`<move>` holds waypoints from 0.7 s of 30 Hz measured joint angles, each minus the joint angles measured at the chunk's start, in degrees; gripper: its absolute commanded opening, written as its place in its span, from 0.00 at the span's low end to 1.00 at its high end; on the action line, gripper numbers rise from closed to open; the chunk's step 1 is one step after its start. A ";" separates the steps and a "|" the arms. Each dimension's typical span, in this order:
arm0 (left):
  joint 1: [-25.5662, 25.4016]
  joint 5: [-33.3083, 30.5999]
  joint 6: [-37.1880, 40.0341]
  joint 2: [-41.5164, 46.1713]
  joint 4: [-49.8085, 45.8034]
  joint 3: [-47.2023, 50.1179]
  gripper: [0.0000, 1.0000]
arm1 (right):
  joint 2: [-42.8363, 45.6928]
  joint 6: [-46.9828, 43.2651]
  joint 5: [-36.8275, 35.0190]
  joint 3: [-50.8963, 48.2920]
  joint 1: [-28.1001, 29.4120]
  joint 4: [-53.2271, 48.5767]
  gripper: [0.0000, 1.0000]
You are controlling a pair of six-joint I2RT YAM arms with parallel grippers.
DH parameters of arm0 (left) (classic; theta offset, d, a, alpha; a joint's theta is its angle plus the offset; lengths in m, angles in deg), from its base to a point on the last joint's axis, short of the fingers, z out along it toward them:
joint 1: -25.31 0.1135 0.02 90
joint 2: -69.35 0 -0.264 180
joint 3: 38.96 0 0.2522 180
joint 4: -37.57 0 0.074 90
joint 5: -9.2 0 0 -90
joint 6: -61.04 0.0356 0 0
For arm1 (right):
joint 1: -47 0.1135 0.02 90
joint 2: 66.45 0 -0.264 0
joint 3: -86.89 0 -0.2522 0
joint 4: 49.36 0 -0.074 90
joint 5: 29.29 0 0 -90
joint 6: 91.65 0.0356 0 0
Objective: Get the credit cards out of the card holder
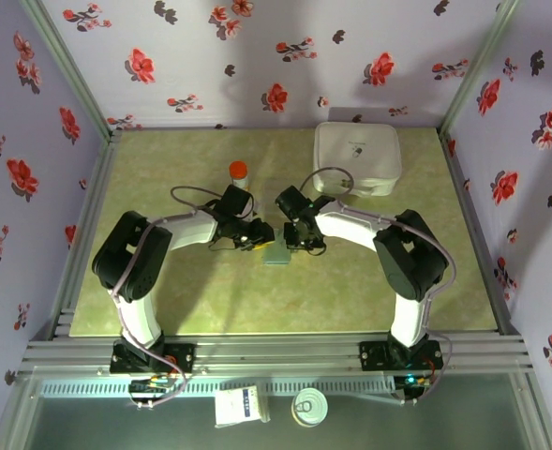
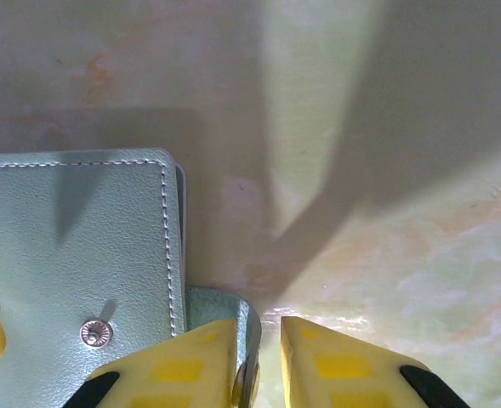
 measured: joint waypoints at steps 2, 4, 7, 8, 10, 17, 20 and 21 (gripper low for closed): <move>-0.13 -0.81 -0.22 0.85 -0.31 0.24 0.29 | 0.00 0.26 1.11 -0.63 -0.39 1.36 0.22; -0.13 -1.60 -0.37 1.90 -1.03 0.26 0.29 | 0.00 0.63 2.08 -1.20 -0.72 2.64 0.21; -0.13 -2.58 -0.39 3.32 -1.73 0.26 0.30 | 0.00 1.09 3.65 -2.01 -1.14 4.55 0.20; -0.13 -2.69 -0.39 3.67 -1.95 0.26 0.30 | 0.00 1.27 4.15 -2.25 -1.29 5.14 0.20; -0.13 -3.19 -0.39 4.31 -2.34 0.26 0.31 | 0.00 1.49 5.01 -2.71 -1.51 6.14 0.18; -0.11 -4.13 -0.37 5.25 -4.02 0.26 0.34 | 0.00 2.45 7.02 -3.52 -1.84 8.41 0.16; -0.07 -4.48 -0.37 5.64 -4.66 0.26 0.34 | 0.00 2.62 7.32 -3.52 -1.95 8.70 0.16; 0.00 -4.50 -0.37 5.79 -4.74 0.26 0.35 | 0.00 2.82 7.34 -3.63 -1.99 8.85 0.17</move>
